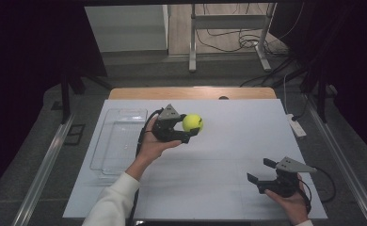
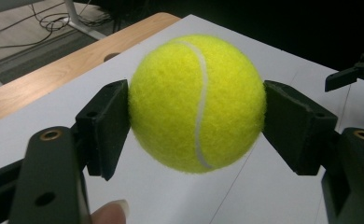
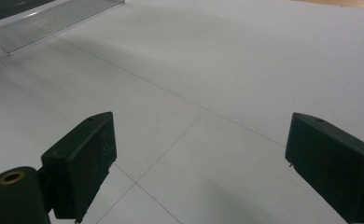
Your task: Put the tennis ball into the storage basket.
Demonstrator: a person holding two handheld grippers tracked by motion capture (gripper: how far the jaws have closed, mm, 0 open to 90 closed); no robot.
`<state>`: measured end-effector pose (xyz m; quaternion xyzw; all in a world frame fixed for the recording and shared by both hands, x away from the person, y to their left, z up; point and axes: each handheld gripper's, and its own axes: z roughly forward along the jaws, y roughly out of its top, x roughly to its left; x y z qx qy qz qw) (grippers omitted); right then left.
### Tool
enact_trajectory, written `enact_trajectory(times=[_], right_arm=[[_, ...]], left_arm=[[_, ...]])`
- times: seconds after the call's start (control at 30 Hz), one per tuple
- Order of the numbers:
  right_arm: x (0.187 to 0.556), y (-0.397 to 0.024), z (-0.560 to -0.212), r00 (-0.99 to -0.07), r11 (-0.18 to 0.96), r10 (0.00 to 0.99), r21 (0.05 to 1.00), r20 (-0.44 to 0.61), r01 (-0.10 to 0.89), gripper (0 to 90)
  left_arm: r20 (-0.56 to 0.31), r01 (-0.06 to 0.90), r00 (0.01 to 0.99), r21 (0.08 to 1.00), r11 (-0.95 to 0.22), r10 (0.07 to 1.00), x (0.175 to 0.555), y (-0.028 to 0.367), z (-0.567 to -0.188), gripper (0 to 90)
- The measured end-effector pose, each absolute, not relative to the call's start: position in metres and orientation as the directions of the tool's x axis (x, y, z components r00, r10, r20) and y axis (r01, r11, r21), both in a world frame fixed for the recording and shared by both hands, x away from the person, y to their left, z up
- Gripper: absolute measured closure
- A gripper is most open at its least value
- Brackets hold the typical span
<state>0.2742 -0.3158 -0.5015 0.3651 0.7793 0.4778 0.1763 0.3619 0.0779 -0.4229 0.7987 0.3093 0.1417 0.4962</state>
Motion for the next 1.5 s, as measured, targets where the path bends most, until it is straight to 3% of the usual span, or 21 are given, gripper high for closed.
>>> enact_trajectory(times=[1.5], right_arm=[[0.274, -0.315, -0.502, -0.669, 0.276, 0.739, 0.873, 0.074, 0.402, 9.0]], left_arm=[[-0.082, 0.330, 0.718, 0.914, -0.235, 0.691, 0.344, 0.120, -0.416, 27.7]])
